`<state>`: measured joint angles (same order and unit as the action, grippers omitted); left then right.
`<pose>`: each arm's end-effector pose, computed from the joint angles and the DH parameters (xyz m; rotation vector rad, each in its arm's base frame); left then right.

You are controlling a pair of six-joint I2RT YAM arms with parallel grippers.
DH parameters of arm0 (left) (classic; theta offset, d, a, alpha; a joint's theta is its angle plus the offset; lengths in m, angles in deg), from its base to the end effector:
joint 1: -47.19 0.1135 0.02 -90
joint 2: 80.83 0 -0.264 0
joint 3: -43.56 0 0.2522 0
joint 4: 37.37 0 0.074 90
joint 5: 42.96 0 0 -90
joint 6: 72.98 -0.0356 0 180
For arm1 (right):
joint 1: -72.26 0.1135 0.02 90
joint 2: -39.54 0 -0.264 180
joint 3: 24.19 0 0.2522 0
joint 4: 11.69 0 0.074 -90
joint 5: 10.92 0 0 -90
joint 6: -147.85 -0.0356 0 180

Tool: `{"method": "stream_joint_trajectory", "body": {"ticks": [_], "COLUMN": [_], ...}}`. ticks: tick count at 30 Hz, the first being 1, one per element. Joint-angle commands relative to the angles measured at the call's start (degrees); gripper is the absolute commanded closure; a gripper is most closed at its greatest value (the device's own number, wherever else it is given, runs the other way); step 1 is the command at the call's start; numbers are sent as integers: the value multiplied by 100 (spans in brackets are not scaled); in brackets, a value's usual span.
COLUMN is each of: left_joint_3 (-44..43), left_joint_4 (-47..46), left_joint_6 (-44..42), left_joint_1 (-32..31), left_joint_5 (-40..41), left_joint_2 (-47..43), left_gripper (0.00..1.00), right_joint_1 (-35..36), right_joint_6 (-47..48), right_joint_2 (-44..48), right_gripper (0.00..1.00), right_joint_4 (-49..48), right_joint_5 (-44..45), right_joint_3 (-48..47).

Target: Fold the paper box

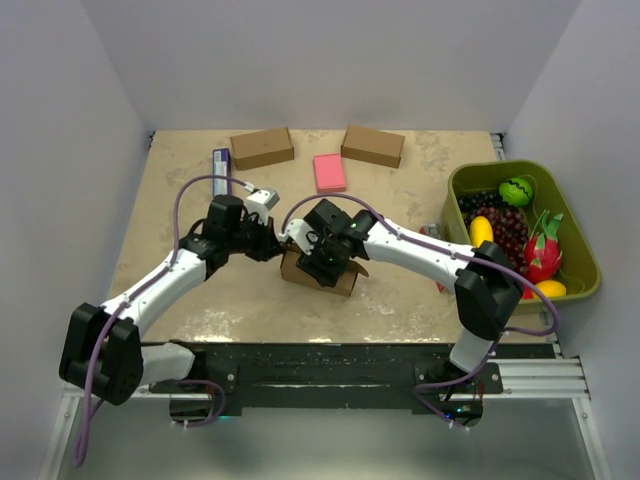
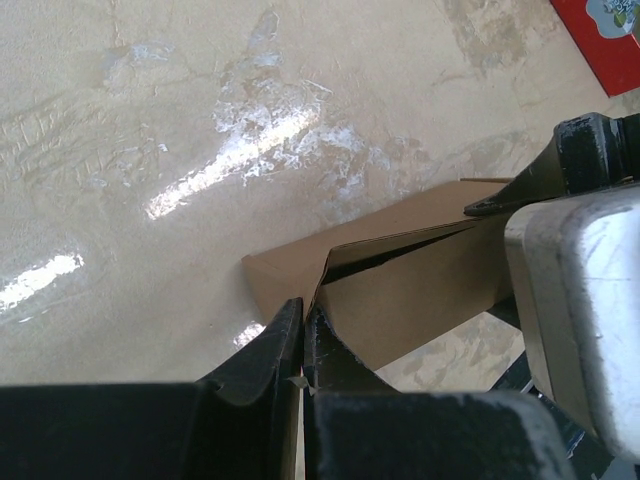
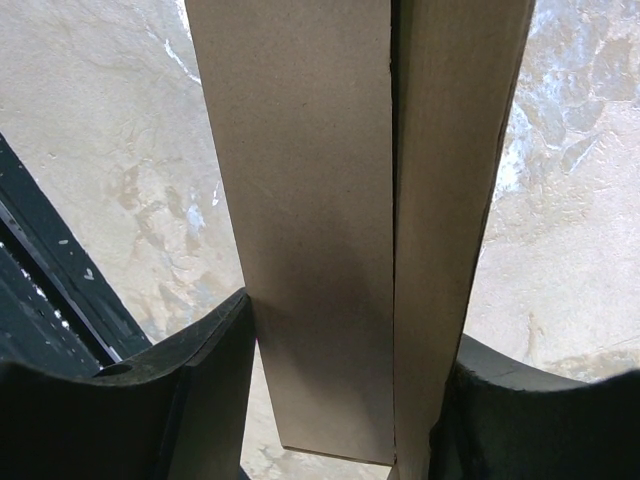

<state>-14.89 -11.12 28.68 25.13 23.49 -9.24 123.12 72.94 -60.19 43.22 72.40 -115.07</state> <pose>0.2399 -0.1126 0.2390 0.4334 2.2659 -0.7728 0.2254 0.2835 0.2368 -1.5117 2.2620 0.3458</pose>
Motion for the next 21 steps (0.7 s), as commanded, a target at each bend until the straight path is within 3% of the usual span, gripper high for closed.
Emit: {"method": "stream_joint_trajectory", "body": {"ticks": [1,21], "left_joint_3": [-550,-848], "left_joint_4": [-792,-1469], "left_joint_6": [275,486], "left_joint_1": [-96,-131], "left_joint_5": [-299,-282], "left_joint_2": [-58,364], "left_gripper": [99,99], "right_joint_1": [4,4], "right_joint_6": [73,108], "right_joint_2": [-337,-496], "right_gripper": [54,56], "right_joint_4": [262,368], "right_joint_5": [-44,-246], "right_joint_3": [48,-4]}}
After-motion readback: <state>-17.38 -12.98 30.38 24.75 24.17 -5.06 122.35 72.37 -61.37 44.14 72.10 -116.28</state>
